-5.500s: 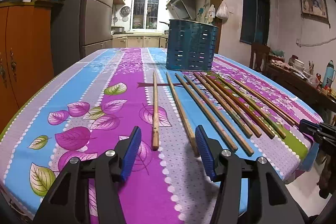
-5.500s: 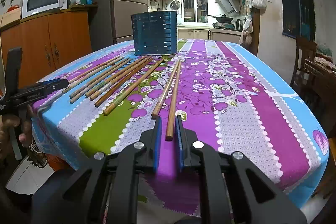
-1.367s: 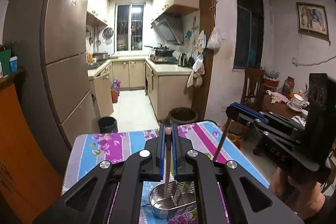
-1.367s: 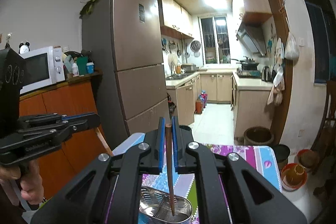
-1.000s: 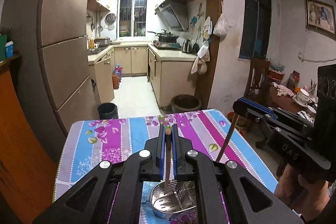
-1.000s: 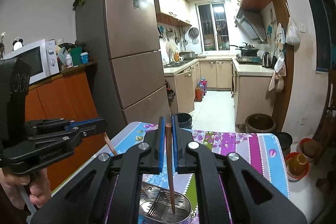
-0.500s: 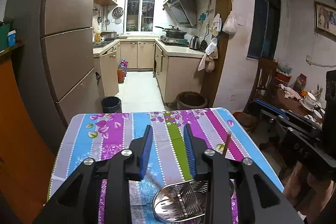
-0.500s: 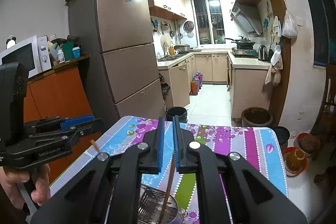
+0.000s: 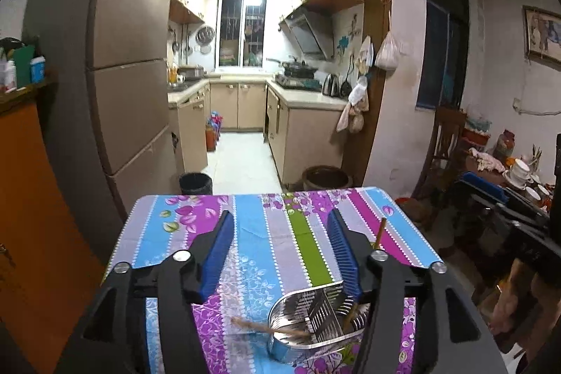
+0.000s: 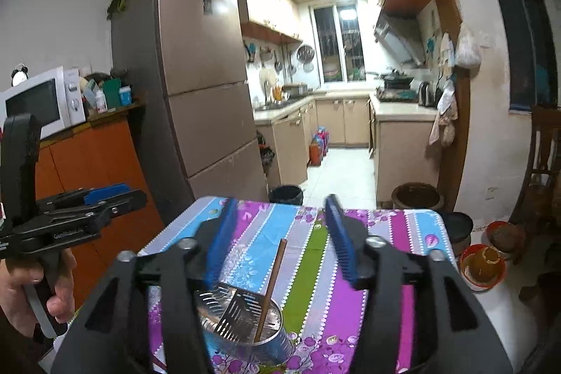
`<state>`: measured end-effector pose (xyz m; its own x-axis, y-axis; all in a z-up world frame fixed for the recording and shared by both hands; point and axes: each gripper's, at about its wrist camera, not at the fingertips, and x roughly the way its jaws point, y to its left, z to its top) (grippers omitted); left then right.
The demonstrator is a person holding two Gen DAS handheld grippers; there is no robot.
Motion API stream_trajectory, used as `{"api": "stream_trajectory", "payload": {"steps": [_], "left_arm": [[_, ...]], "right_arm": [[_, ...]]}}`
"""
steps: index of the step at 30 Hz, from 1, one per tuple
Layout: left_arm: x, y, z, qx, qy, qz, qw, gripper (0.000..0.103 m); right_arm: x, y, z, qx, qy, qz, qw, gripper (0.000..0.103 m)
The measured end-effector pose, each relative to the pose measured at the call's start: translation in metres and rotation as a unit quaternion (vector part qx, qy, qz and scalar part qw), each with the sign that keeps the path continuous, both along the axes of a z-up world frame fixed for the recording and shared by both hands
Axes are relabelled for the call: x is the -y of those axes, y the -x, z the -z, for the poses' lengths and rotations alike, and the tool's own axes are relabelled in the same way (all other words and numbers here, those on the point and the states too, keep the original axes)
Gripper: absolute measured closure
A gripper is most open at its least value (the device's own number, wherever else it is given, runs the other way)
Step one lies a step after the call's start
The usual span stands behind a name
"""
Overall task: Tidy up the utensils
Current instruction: 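Drop the chopstick into the holder by opening the right tool, then move the right tool back and close it on another chopstick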
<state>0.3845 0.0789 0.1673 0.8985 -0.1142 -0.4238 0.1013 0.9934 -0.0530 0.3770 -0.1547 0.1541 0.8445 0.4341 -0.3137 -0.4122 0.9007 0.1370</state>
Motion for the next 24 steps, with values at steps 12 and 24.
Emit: {"api": "stream_trajectory", "payload": {"steps": [12,24], "left_arm": [[-0.017,0.168,-0.014,0.145,-0.04,-0.041,0.9877,0.029],[-0.022,0.316,0.056,0.182,-0.065,-0.048,0.98,0.027]], "right_arm": [[0.024,0.127,-0.025,0.108,-0.003,0.024,0.994,0.018],[0.035,0.23,0.006,0.139,-0.009,0.005,0.99,0.016]]}}
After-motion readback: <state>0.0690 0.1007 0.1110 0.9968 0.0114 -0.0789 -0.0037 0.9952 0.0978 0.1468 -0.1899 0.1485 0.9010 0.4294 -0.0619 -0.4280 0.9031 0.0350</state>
